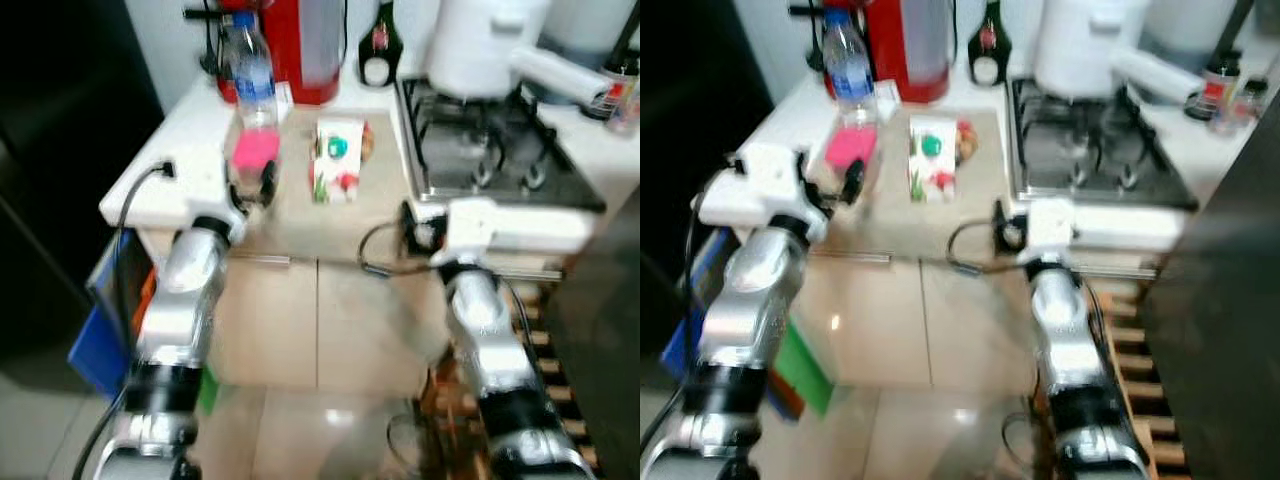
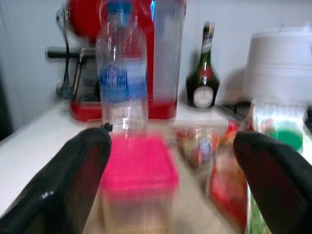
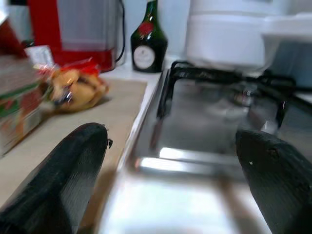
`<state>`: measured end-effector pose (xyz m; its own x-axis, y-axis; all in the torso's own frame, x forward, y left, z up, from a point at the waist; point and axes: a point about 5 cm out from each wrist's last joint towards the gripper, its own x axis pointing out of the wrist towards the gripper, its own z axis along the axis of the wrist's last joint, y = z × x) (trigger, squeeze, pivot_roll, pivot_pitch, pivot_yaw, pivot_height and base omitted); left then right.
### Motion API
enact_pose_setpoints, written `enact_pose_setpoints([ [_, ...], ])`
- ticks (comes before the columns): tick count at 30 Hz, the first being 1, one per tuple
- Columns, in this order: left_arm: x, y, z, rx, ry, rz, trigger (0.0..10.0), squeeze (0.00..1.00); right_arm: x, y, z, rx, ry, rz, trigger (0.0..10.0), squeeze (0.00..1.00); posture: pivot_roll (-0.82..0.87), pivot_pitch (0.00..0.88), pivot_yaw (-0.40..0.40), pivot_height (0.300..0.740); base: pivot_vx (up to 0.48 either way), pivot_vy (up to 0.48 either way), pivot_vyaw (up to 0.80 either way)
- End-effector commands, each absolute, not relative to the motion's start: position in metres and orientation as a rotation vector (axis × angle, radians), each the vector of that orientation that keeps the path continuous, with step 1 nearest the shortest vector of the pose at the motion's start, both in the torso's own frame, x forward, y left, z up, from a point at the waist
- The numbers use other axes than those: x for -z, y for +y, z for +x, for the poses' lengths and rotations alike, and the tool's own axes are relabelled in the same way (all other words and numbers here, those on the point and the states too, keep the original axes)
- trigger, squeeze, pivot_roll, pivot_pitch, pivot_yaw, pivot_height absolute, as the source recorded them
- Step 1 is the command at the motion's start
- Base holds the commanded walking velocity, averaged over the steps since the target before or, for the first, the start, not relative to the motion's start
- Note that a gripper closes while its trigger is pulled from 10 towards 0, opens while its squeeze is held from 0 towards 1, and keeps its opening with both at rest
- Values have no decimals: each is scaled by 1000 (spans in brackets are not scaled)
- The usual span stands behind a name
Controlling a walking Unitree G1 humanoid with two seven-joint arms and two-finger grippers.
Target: Restocking fridge
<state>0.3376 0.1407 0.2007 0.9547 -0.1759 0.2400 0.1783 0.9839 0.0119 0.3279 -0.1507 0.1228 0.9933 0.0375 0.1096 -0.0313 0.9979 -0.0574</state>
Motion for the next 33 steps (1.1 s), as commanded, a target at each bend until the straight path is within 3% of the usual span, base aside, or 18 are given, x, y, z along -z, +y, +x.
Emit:
enact_pose_setpoints([
  [1, -219, 144, 338, 156, -301, 27, 10000, 0, -130, -141, 329, -64, -144, -46, 10000, 78, 4, 0, 30, 740, 0, 0, 0],
  [9, -244, 128, 345, 196, -273, -55, 10000, 0, -132, -144, 326, -52, -154, -55, 10000, 82, -3, 0, 32, 740, 0, 0, 0],
  [15, -215, 123, 368, 186, -54, -113, 10000, 0, -131, -141, 323, -49, -154, -51, 10000, 82, -10, 0, 38, 740, 0, 0, 0],
  [19, -210, 131, 383, 128, -7, -76, 10000, 0, -131, -140, 319, -48, -159, -50, 10000, 78, -16, 0, 45, 740, 0, 0, 0],
  [23, -211, 139, 393, 82, 9, -57, 10000, 0, -128, -141, 314, -34, -148, -45, 10000, 75, -23, 0, 52, 740, 0, 0, 0],
  [26, -233, 131, 397, 141, -94, -26, 10000, 0, -125, -144, 306, -23, -142, -50, 10000, 78, -42, 0, 71, 740, 0, 0, 0],
  [33, -237, 122, 397, 184, -136, 9, 10000, 0, -125, -147, 303, -8, -140, -54, 10000, 82, -48, 0, 72, 740, 0, 0, 0],
])
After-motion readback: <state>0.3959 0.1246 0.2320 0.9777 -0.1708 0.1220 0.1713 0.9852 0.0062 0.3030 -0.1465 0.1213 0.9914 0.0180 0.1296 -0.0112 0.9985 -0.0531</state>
